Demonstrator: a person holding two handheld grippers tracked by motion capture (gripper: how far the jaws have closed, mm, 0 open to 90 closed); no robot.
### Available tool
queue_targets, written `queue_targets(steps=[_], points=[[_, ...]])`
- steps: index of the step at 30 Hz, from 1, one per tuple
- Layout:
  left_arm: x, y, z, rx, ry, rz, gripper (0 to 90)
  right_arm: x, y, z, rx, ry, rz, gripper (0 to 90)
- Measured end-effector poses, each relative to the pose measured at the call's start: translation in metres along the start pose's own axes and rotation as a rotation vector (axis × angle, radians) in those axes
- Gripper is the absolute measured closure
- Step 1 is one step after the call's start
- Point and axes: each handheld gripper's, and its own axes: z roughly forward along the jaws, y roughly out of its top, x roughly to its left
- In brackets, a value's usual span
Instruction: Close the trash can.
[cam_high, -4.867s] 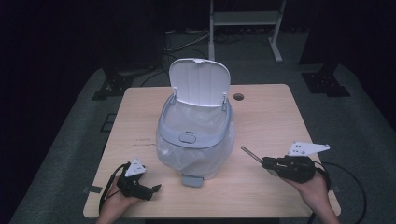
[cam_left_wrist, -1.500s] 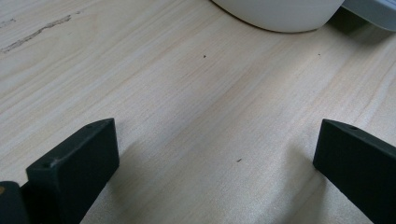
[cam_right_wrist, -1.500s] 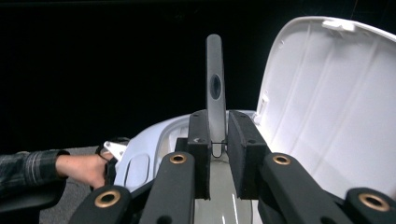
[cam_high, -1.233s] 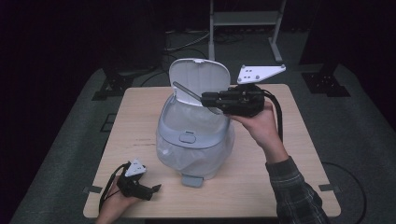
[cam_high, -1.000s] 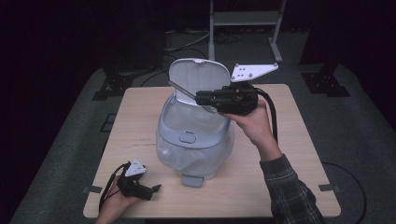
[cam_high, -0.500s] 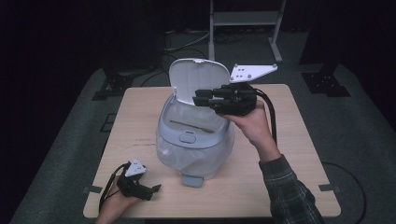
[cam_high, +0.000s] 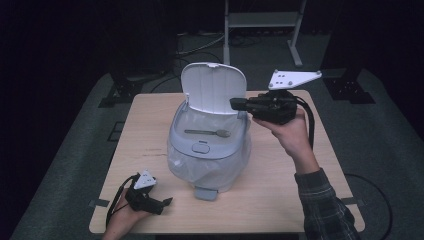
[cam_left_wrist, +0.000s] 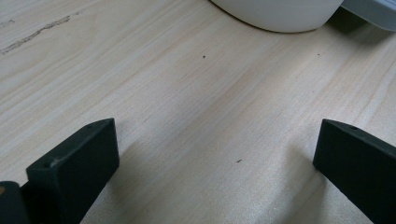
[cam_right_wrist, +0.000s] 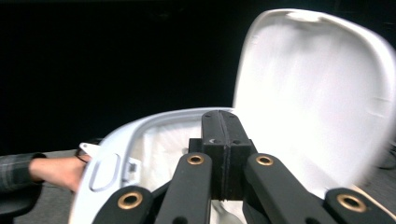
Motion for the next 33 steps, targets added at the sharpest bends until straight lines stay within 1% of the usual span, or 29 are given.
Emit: queue_targets(steps=[4,8,9,10,12,14,16,19,21,22,25,32,33], points=[[0.0,0.0,0.0,0.0,0.0,0.0,0.0,-0.009,-0.002,-0.014,-0.003,-0.053,0.002,90.0],[0.0,0.0,0.0,0.0,0.0,0.0,0.0,-0.019,-0.004,-0.025,-0.008,-0.118,0.013,90.0],[0.0,0.0,0.0,0.0,0.0,0.0,0.0,-0.019,-0.004,-0.025,-0.008,-0.118,0.013,90.0],[0.0,0.0,0.0,0.0,0.0,0.0,0.0,-0.026,-0.004,-0.028,-0.013,-0.145,0.019,90.0],[0.0,0.0,0.0,0.0,0.0,0.0,0.0,-0.032,-0.004,-0.03,-0.024,-0.161,0.029,90.0],[0.0,0.0,0.0,0.0,0.0,0.0,0.0,-0.038,-0.003,-0.03,-0.018,-0.181,0.029,90.0],[0.0,0.0,0.0,0.0,0.0,0.0,0.0,-0.044,-0.002,-0.028,-0.02,-0.189,0.035,90.0],[0.0,0.0,0.0,0.0,0.0,0.0,0.0,-0.051,0.0,-0.024,-0.026,-0.188,0.042,90.0],[0.0,0.0,0.0,0.0,0.0,0.0,0.0,-0.053,0.0,-0.022,-0.026,-0.189,0.041,90.0],[0.0,0.0,0.0,0.0,0.0,0.0,0.0,-0.057,0.001,-0.017,-0.022,-0.192,0.045,90.0],[0.0,0.0,0.0,0.0,0.0,0.0,0.0,-0.062,0.002,-0.008,-0.021,-0.193,0.05,90.0],[0.0,0.0,0.0,0.0,0.0,0.0,0.0,-0.066,0.006,0.011,-0.01,-0.18,0.048,90.0],[0.0,0.0,0.0,0.0,0.0,0.0,0.0,-0.066,0.006,0.011,-0.01,-0.18,0.048,90.0]])
